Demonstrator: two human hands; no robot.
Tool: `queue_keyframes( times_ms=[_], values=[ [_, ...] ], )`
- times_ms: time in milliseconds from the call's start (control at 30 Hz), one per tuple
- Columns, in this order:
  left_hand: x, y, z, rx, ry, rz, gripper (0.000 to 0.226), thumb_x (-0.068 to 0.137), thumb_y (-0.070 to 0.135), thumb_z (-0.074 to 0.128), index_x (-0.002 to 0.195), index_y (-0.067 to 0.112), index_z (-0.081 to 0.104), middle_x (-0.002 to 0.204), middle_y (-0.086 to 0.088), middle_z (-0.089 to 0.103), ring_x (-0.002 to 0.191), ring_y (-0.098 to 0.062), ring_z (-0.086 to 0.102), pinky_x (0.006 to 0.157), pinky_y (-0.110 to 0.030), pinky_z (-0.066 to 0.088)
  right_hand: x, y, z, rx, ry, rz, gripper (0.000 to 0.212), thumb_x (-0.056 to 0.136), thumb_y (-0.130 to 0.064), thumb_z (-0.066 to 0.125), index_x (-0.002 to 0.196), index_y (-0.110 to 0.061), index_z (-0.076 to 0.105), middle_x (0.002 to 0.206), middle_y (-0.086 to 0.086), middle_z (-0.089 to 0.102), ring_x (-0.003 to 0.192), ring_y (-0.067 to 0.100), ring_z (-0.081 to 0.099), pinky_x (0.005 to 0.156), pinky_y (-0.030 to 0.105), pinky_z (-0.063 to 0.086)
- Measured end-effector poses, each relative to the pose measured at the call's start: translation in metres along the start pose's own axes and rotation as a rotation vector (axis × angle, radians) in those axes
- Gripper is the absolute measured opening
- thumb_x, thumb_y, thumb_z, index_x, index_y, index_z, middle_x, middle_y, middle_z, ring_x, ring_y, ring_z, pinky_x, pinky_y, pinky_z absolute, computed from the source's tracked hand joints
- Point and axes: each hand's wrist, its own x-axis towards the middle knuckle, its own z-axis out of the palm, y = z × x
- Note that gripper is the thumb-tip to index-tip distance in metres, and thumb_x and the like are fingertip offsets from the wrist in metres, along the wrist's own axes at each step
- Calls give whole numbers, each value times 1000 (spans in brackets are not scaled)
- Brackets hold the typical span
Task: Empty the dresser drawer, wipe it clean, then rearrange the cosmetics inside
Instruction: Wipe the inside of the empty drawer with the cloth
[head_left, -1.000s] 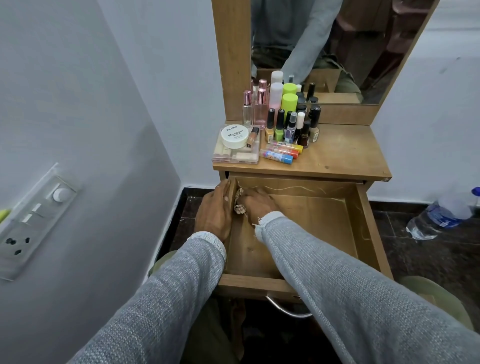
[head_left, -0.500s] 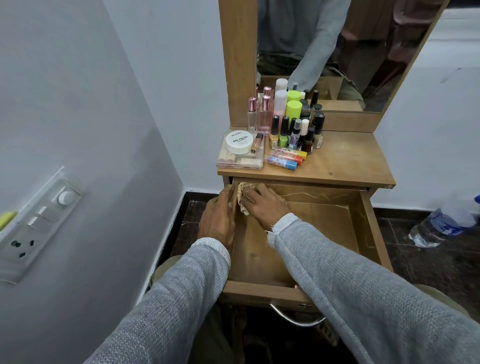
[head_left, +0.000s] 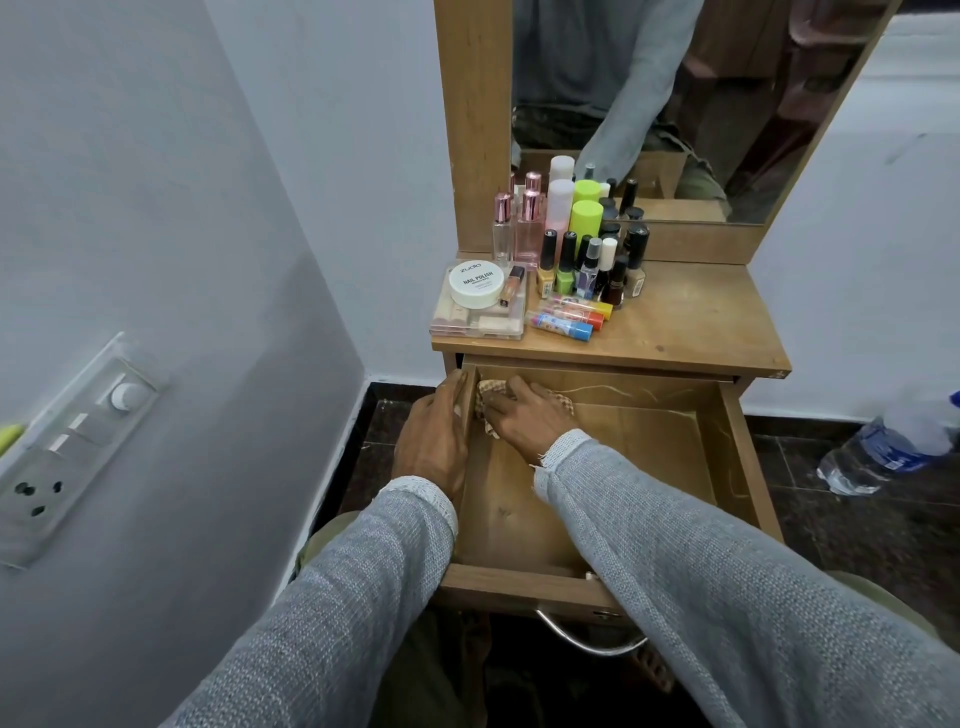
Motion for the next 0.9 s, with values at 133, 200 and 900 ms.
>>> queue_keyframes(
  times_ms=[133,200,900],
  values=[
    [-3,2,-2,-13,6,19,45,98,30,34,142,29,37,127,-9,61,109,-30,61,90,-46,52,1,-1,-2,-39,-2,-8,35,95,-10,47,130,-6,51,139,6,48,124,31,41,96,41,41],
    [-3,1,-2,-34,-1,19,48,95,40,29,141,32,36,127,-8,61,108,-30,62,89,-49,52,2,-2,-1,-60,-24,10,33,94,-12,49,126,-8,55,136,4,51,121,30,43,95,40,42],
    [-5,9,-8,-43,-56,-47,62,79,52,18,138,39,32,123,-9,63,104,-32,63,88,-50,52,13,-16,-16,-32,-275,79,27,94,-11,50,117,-6,63,128,10,56,130,34,29,105,44,35]
  ],
)
